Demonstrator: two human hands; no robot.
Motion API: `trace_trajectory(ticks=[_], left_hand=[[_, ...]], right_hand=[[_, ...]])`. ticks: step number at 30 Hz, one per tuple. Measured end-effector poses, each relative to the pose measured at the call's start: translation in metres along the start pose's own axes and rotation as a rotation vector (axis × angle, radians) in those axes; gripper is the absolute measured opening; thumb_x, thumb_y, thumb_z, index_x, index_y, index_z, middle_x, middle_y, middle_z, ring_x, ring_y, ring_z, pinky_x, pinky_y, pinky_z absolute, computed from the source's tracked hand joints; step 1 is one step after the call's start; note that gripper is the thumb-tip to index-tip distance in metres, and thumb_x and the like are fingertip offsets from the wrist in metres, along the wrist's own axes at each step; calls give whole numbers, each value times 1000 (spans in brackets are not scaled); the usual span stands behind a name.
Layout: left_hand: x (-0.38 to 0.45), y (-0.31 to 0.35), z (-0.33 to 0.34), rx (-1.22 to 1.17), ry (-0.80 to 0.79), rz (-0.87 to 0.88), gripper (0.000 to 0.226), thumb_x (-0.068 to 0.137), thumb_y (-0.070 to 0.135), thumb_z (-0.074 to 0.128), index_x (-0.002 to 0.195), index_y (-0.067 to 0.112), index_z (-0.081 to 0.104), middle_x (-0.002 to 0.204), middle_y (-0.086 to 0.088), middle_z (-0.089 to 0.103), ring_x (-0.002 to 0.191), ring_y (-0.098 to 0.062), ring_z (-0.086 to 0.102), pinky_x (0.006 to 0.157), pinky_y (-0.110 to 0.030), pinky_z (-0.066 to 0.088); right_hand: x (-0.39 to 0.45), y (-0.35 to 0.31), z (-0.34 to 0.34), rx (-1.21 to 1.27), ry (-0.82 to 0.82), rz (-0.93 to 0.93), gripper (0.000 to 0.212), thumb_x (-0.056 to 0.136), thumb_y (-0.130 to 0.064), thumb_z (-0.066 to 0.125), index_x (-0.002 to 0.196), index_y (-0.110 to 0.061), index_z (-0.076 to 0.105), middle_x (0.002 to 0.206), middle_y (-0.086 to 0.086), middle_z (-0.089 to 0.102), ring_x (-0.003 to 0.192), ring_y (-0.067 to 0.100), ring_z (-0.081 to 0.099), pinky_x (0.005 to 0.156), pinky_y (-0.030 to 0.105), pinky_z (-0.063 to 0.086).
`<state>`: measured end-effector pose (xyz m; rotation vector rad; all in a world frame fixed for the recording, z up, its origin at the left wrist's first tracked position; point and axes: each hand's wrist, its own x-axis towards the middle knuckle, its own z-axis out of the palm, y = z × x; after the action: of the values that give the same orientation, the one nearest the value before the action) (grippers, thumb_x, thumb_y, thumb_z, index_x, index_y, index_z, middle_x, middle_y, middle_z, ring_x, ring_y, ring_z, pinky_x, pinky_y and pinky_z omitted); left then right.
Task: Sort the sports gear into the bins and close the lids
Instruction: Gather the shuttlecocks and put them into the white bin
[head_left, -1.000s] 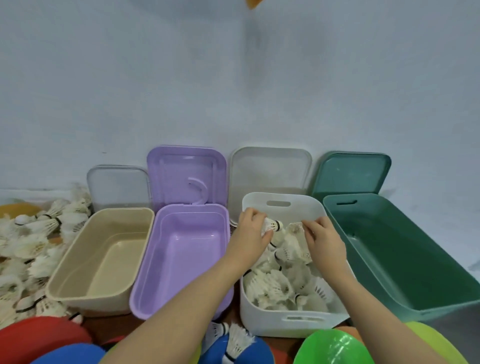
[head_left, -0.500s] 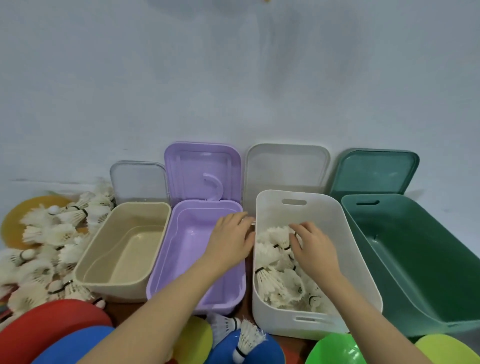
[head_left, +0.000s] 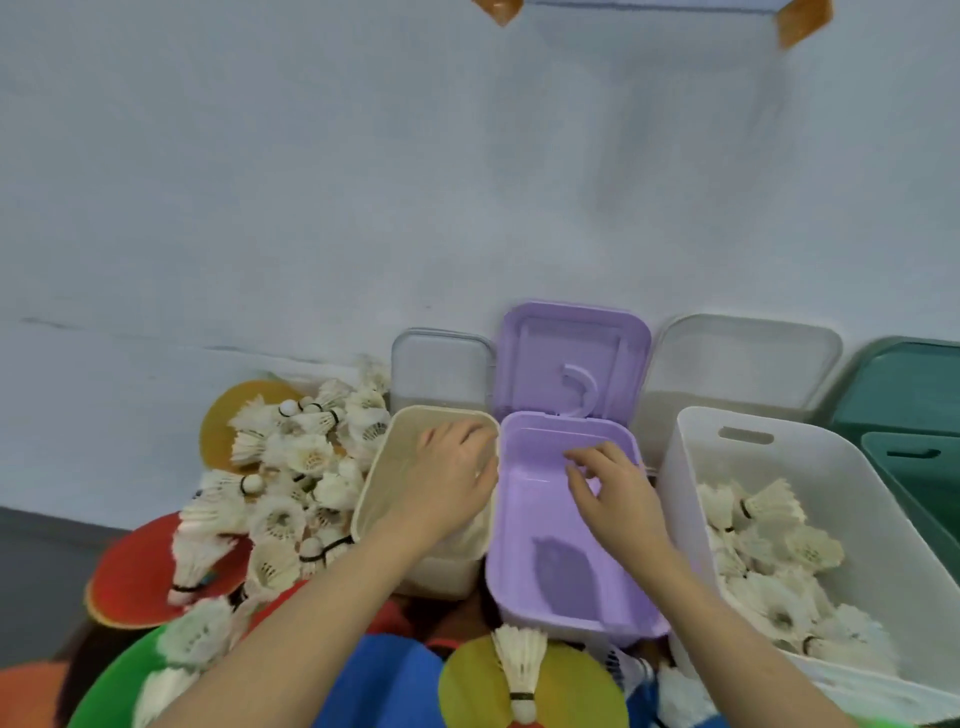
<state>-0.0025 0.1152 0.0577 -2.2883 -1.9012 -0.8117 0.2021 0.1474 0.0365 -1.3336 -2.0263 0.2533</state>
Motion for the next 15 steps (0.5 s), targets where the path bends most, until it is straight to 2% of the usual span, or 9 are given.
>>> trace_trajectory(ticks=[2,5,7,9,11,15], left_hand=[[-9,-35,-9,13,3,-24,36,77,34,42,96,17,69,97,1,67,87,-21,64,78,-30,29],[-22,-89,-20,17,-14,-48,38,79,35,41,98,18,69,98,3,66,92,-21,63,80,-30,30],[-29,-123,-27,7,-31,-74,44,81,38,36,102,18,68,103,2,66,98,-21,61,84,-32,32],[-36,-154,-31,-6,-37,-99,53,81,43,30,109,17,66,112,1,63,108,-21,55,87,-31,26],[-42,-181,-32,9,-66,-126,53,84,44,29,116,19,62,121,3,58,116,-20,49,90,-31,22],[-51,-229,-29,12,-128,-213,33,93,32,47,123,22,58,126,5,53,123,-19,42,97,-34,20]], right_hand=[[4,-26,23,-6,-34,18,18,89,-17,59,104,-16,69,96,0,64,86,22,62,68,36,49],[16,-65,57,8,-64,-3,22,88,-26,54,101,-17,70,91,-1,63,82,21,62,64,32,45],[22,-86,84,15,-87,-41,25,82,-30,53,95,-18,71,84,-1,63,76,23,63,64,34,47],[27,-101,111,14,-128,-85,29,80,-35,50,92,-19,71,80,-2,62,74,24,63,66,35,47],[29,-115,135,4,-187,-110,35,80,-41,46,94,-22,71,84,-4,63,82,23,62,73,35,44],[37,-142,177,-29,-292,-125,28,87,-38,52,108,-27,68,99,-7,63,100,17,57,85,30,33]])
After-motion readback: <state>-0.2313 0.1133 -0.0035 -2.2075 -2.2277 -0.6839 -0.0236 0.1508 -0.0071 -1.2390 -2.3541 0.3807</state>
